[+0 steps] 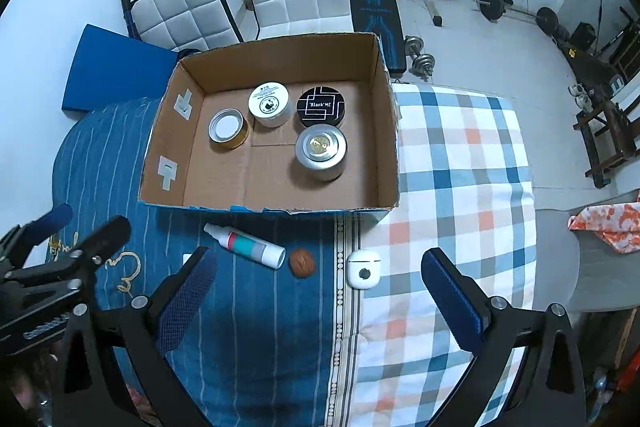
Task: Organize rigid objects
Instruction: 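Withdraw both tools from the box toward the remaining items, then grasp the white cylinder with the left tool while the right tool grasps the earbud case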
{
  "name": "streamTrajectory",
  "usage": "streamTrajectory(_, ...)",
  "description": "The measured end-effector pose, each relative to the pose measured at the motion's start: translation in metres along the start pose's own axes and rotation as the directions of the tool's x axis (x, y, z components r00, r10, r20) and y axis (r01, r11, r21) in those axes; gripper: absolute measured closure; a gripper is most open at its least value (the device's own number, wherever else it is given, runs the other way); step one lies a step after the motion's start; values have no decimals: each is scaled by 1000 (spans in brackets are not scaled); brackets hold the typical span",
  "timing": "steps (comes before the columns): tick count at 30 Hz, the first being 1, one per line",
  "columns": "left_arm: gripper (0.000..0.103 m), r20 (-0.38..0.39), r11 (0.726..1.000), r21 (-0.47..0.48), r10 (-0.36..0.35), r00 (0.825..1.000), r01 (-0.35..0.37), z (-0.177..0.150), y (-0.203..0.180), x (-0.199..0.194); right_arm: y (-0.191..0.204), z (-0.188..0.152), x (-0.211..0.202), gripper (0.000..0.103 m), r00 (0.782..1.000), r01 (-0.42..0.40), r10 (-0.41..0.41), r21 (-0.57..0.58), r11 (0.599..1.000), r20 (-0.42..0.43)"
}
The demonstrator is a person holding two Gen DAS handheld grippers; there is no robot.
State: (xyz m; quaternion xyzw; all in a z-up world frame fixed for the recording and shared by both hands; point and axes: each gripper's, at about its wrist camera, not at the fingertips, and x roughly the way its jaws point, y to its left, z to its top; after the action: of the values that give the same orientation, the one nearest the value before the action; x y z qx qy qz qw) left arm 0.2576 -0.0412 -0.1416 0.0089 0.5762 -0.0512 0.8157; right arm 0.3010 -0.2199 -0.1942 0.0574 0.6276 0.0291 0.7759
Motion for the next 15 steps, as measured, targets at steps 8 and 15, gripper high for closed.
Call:
streamTrajectory(8, 1, -72, 998, -38, 50, 996, -52, -18, 17, 36, -27, -11, 45, 0, 995, 35, -32, 33, 999, -90)
streamTrajectory(15, 1, -238, 989, -90, 89, 967, -113, -48, 44, 112, -61, -33, 137, 0, 963, 103, -78, 86, 991, -257)
